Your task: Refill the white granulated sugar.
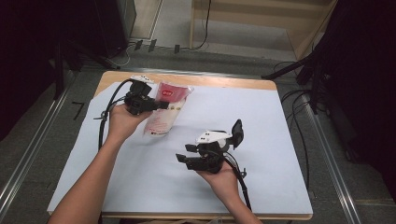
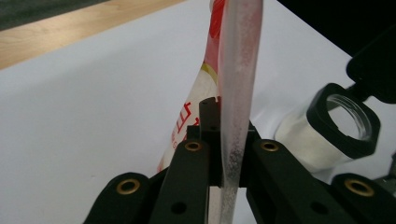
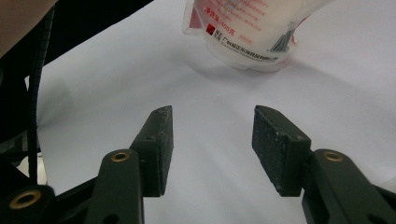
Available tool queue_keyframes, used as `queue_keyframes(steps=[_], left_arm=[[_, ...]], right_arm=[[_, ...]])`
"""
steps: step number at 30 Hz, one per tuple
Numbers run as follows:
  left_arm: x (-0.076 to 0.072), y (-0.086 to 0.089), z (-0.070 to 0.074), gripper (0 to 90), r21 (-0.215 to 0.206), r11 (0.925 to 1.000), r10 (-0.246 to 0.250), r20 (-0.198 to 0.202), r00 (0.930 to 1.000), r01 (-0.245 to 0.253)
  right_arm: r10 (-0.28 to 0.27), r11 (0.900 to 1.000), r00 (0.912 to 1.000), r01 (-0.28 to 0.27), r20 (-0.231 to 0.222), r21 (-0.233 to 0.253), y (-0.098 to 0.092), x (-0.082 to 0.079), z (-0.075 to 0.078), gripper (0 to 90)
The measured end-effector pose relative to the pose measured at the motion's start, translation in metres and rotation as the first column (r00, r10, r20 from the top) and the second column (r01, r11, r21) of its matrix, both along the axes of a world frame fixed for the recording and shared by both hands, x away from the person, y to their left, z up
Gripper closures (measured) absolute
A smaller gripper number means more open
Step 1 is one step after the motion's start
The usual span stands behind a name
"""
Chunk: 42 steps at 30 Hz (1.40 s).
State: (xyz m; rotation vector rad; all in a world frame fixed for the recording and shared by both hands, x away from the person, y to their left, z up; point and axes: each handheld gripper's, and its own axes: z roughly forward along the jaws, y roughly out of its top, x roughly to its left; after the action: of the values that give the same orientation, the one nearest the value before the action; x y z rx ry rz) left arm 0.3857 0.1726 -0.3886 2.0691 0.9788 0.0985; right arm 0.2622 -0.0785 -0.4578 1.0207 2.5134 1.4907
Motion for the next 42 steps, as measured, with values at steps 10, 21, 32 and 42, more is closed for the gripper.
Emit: queue_keyframes(steps=[10, 21, 32, 42], left_arm=[[-0.010, 0.015, 0.000, 85.1, -0.001, 0.9999, 0.016, -0.001, 0.9999, -0.016], [-0.025, 0.037, 0.003, 79.2, -0.053, 0.9979, 0.037, 0.020, 0.9991, -0.036], [-0.042, 0.055, 0.004, 66.9, -0.067, 0.9977, 0.015, 0.048, 0.9987, -0.012], [-0.055, 0.069, 0.005, 59.6, -0.052, 0.9981, 0.037, 0.052, 0.9980, -0.034]], right_arm=[[0.006, 1.000, 0.9999, -0.006, 0.012, -0.006, -0.009, -0.001, 0.009, 49.3], [0.031, 0.999, 0.9986, -0.029, 0.043, -0.047, -0.013, -0.008, 0.018, 49.7], [0.029, 0.999, 0.9990, -0.027, 0.033, -0.042, -0.020, -0.006, 0.021, 49.6], [0.019, 0.999, 0.9995, -0.018, 0.025, -0.039, -0.033, -0.007, 0.024, 50.3]])
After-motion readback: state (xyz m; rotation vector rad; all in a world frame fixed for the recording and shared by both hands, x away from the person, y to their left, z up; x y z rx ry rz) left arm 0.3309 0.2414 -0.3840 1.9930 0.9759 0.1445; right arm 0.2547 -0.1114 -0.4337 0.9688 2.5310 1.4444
